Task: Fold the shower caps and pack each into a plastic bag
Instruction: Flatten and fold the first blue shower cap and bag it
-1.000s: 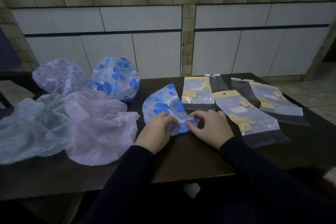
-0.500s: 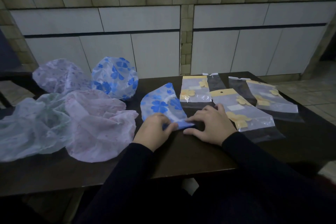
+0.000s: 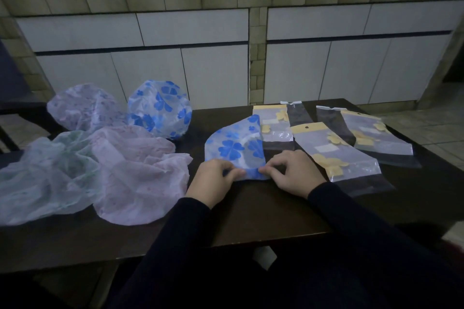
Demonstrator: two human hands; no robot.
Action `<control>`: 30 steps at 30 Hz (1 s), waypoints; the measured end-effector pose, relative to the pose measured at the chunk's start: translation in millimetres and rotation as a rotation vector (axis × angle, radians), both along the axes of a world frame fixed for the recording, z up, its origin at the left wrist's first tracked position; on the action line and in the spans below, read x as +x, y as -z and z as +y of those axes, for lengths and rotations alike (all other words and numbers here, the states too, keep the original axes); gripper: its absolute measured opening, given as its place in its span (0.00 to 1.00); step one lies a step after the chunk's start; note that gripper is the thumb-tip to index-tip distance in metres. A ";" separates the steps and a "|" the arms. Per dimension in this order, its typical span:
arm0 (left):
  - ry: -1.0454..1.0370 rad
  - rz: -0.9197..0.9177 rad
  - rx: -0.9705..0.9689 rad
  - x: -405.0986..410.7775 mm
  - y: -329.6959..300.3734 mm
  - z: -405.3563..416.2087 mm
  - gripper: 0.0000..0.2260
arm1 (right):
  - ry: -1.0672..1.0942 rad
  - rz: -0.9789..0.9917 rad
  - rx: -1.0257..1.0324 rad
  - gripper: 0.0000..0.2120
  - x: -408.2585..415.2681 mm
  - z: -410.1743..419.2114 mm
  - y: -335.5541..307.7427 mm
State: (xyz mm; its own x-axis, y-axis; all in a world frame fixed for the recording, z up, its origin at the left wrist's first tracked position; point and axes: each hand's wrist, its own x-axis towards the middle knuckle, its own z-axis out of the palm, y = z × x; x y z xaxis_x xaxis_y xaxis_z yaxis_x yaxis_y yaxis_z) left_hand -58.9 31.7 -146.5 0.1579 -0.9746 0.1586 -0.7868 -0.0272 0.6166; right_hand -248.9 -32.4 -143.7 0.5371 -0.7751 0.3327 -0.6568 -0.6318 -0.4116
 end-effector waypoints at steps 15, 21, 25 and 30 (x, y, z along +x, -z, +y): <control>-0.097 -0.252 -0.155 -5.9 3.4 -3.3 0.09 | 0.108 0.043 -0.201 0.09 2.6 -0.2 5.2; -0.051 -0.211 -0.112 -8.0 -0.2 -5.4 0.09 | -0.056 0.198 -0.289 0.09 3.4 1.4 4.5; -0.026 -0.209 -0.106 -5.8 0.2 -8.0 0.07 | -0.027 0.289 -0.221 0.18 0.2 0.2 2.8; -0.068 -0.120 -0.096 0.7 0.6 -9.2 0.12 | -0.007 0.347 -0.181 0.19 -2.9 -2.9 2.5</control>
State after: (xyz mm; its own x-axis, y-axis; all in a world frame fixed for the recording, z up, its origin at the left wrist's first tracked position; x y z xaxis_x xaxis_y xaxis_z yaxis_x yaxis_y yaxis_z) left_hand -58.2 22.5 -147.1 0.1978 -0.9416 0.2726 -0.8532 -0.0284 0.5208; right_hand -251.8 -35.3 -146.2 0.6464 -0.7168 0.2613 -0.7332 -0.6784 -0.0473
